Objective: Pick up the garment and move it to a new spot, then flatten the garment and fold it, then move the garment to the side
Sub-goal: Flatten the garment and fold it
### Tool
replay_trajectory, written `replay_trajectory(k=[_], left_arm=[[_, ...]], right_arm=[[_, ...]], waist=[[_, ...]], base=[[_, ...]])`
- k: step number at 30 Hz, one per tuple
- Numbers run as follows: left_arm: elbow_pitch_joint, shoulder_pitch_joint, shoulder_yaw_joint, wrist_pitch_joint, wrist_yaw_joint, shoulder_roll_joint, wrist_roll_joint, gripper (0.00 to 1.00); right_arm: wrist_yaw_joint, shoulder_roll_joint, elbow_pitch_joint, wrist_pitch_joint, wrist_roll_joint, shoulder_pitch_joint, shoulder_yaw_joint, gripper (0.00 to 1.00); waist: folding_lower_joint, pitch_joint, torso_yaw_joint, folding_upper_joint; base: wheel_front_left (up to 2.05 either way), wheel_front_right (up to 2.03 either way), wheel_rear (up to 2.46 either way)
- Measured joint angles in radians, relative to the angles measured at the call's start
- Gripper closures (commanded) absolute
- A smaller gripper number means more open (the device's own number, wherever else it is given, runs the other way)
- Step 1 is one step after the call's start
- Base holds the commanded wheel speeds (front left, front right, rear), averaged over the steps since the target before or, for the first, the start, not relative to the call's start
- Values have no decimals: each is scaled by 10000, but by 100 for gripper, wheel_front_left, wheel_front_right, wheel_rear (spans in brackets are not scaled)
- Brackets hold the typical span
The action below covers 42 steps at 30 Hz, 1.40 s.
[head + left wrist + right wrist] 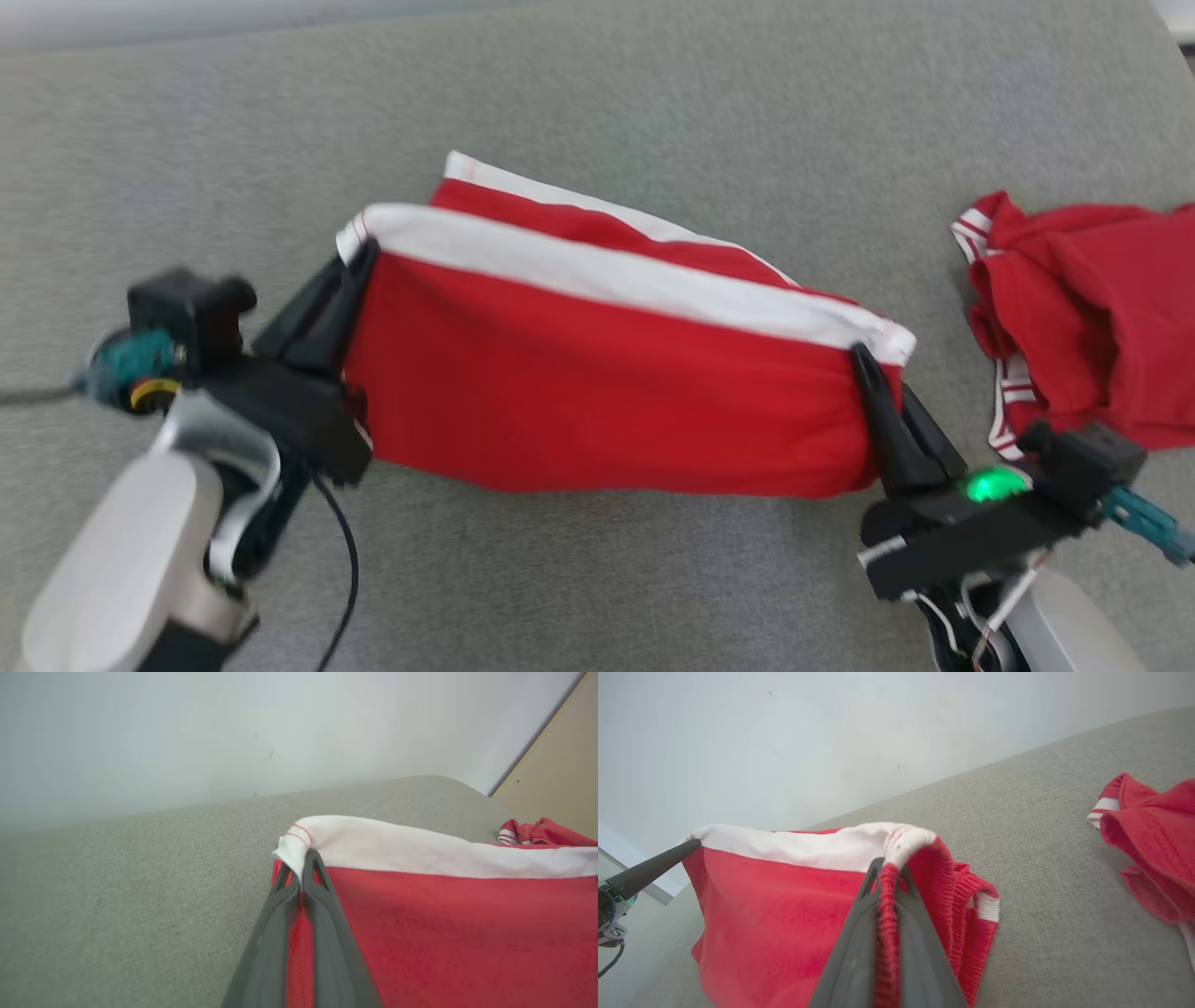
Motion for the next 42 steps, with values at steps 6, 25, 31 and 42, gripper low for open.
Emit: replay_trajectory(k=[6, 25, 31, 42], left_arm=[[2163, -1662, -265, 280, -625, -182, -8, 100], [6681, -4015, -491, -1197, -1266, -1003, -288, 70], [6659, -3581, -249, -2132, -903, -1007, -382, 0], [3160, -1011, 65, -3335, 924, -587, 167, 0]], right_arm=[[2, 234, 890, -267, 518, -1078, 449, 100], [2, 174, 2481, -732, 1781, -2559, 1735, 0], [0, -159, 2238, -821, 1369, -2001, 1198, 0], [2, 244, 654, -903, -1091, -595, -1244, 0]], waist=[[0, 506, -514, 0], [-2, 1237, -1138, 0], [-2, 969, -983, 0], [-2, 349, -494, -1]], base=[[0, 0, 0], [0, 0, 0], [0, 0, 0], [0, 0, 0]])
